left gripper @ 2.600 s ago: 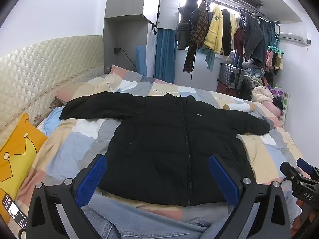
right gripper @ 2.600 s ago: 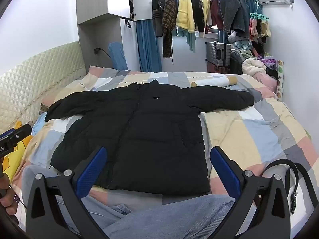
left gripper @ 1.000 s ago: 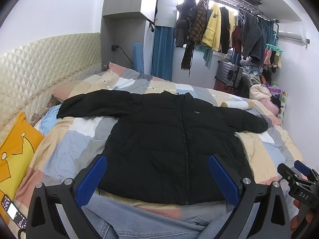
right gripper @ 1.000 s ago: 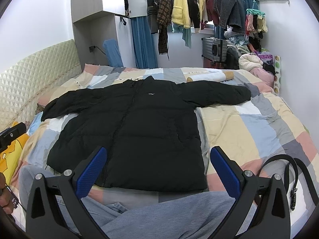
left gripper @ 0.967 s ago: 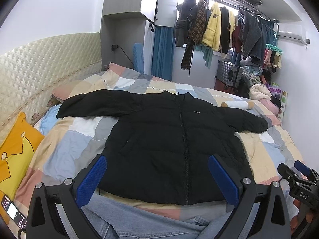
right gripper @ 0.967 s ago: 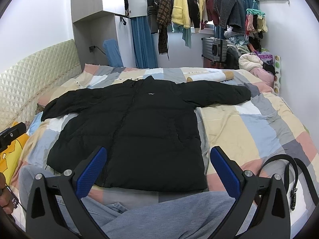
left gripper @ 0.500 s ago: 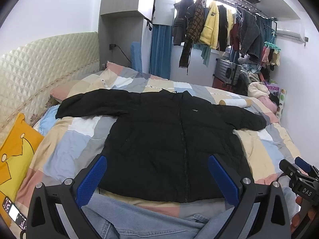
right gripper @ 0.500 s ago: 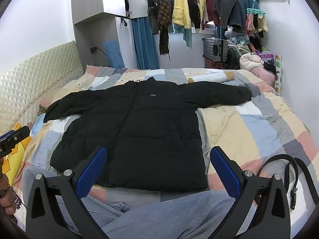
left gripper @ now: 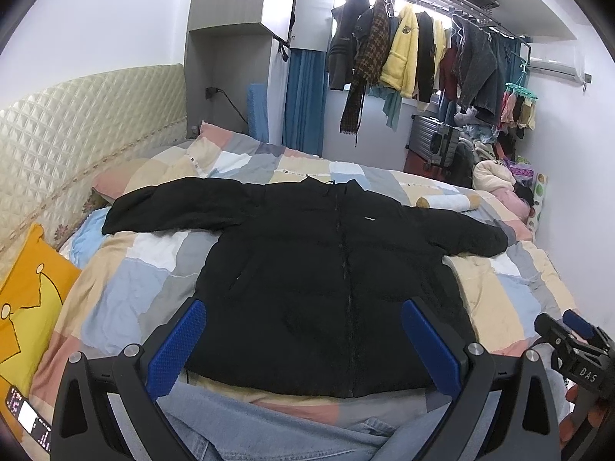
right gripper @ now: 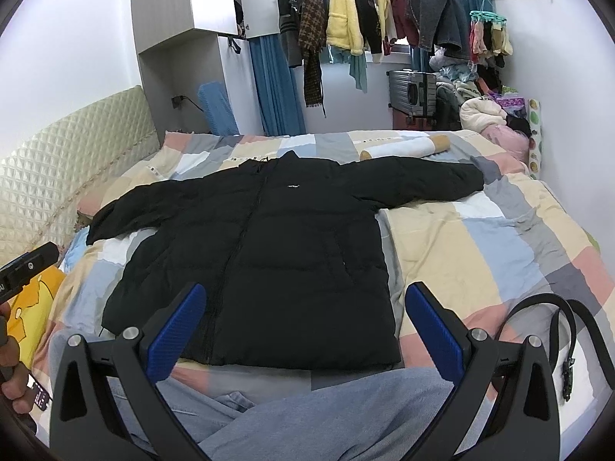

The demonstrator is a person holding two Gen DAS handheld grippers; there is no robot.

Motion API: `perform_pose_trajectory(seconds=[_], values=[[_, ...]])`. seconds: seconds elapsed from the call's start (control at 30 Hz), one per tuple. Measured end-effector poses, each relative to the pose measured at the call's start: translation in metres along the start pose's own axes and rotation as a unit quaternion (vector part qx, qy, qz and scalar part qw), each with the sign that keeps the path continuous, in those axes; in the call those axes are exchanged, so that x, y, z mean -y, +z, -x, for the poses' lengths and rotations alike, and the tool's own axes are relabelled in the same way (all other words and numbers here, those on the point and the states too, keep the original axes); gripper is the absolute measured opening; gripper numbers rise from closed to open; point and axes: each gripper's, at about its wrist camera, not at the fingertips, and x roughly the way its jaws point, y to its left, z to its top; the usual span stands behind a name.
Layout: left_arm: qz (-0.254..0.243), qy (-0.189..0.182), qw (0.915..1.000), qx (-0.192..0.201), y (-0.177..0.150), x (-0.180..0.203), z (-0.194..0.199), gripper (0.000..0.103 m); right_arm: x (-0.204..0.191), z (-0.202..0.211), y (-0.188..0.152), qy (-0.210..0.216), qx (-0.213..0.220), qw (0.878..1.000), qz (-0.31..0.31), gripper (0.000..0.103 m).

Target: Fold large clothes

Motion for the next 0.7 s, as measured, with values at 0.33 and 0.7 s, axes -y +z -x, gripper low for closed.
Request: perform_pose_trajectory(seconds=[0.33,0.7], values=[[-0.007,-0.018,0.9998,0.002,0.033,0.011,-0.013,0.103,0.001,-0.010,0.021,-0.001,-0.004,1.000,-0.013,0.103],[-0.022,-0.056,0.9965,0.057,0.077,0.032,-0.047,0.103,0.012,-0.019,0.048,0.000,0.039,0.999,-0.011,0.103]])
